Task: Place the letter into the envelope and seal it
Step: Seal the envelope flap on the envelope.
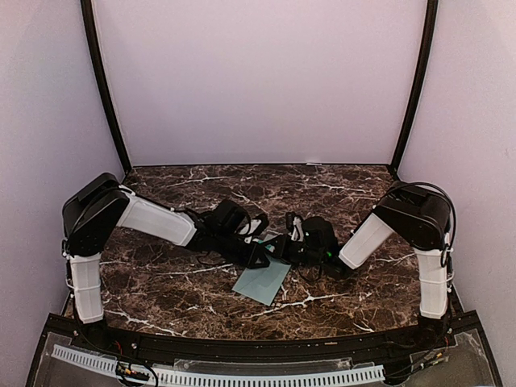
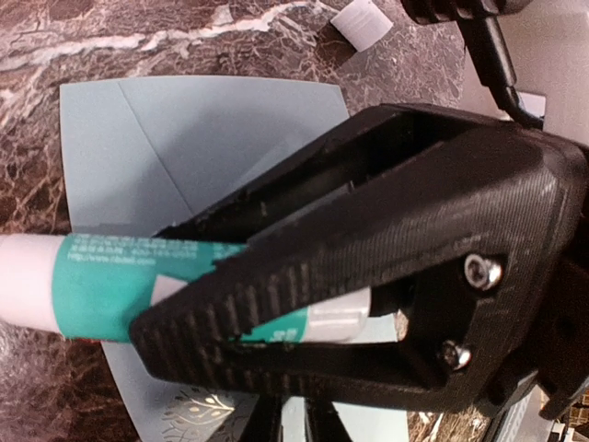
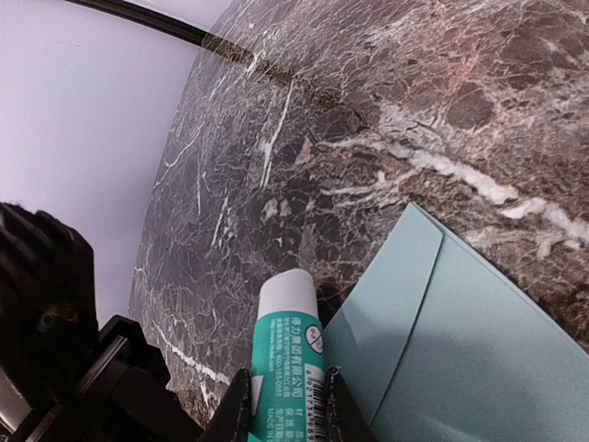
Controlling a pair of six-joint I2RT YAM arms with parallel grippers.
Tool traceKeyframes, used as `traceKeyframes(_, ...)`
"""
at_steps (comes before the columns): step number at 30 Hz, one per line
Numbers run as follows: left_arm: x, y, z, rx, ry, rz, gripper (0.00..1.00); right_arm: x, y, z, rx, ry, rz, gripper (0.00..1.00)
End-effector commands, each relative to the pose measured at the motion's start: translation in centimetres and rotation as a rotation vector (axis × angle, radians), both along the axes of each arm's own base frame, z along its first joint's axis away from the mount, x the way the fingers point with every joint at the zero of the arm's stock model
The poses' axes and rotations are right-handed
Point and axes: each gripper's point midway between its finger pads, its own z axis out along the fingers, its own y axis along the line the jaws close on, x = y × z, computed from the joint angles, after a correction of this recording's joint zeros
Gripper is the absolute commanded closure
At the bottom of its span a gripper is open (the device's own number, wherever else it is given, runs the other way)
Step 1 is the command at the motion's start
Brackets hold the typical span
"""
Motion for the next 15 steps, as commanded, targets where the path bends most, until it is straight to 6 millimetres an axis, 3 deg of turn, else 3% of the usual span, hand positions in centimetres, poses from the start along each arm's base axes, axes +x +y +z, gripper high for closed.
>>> traceKeyframes(1, 1.1, -0.5, 0.7, 0.002, -0.032, 0.028, 0.87, 0.0, -1.0, -2.4, -0.050, 0.037, -0.026, 0.91)
traceKeyframes(7, 1.8, -0.3, 0.1, 0.022, -0.060, 0.040, 0.86, 0.1, -1.0, -2.4, -0.051, 0.038, -0.027, 0.91)
traceKeyframes(15, 1.0, -0.4, -0.9, 0.010, -0.022, 0.018, 0.91, 0.2, -1.0, -2.5, -0.054, 0.041, -0.028, 0.91)
